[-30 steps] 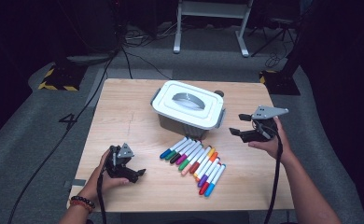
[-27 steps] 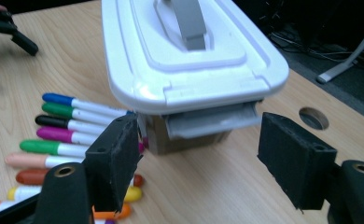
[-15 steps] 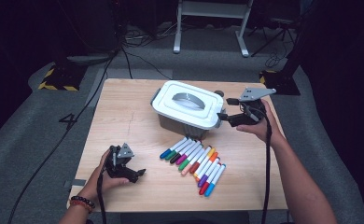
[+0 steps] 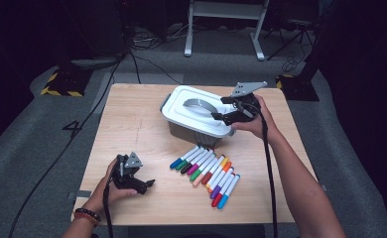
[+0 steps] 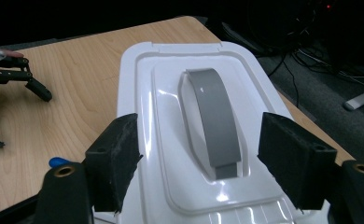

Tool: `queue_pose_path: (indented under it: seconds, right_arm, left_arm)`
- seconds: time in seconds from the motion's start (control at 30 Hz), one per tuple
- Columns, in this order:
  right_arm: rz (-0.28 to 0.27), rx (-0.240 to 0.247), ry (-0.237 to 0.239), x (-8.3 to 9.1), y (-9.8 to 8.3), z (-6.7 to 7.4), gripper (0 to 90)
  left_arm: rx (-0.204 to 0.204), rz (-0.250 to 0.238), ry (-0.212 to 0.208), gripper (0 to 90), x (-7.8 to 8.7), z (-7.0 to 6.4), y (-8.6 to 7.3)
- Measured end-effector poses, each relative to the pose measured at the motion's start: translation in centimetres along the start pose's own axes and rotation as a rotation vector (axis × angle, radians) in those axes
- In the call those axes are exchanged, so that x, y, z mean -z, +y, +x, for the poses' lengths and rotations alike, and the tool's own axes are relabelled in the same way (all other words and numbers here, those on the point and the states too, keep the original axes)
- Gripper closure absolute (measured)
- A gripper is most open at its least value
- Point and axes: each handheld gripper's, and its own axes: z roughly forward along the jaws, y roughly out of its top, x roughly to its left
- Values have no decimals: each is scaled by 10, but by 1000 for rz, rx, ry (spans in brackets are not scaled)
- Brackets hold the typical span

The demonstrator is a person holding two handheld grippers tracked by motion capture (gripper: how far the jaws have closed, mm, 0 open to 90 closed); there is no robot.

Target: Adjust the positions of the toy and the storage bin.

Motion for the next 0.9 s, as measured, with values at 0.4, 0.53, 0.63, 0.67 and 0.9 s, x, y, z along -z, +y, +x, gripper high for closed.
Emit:
queue_pose_path:
  seconds: [0.4,0.53,0.63,0.67,0.9]
  right_arm:
    - [53,8,19,-40,18,-1,291]
    - [72,1,10,-55,19,-6,293]
    - [84,-1,12,-61,18,-8,294]
    - [91,-8,9,-65,19,-9,296]
    - [112,-19,-9,-80,21,-15,399]
  left_arm:
    - [1,0,1,5,0,0,0]
    - [1,-1,1,5,0,0,0]
    - [1,0,1,5,0,0,0]
    - [1,-1,1,5,0,0,0]
    - [2,0,1,5,0,0,0]
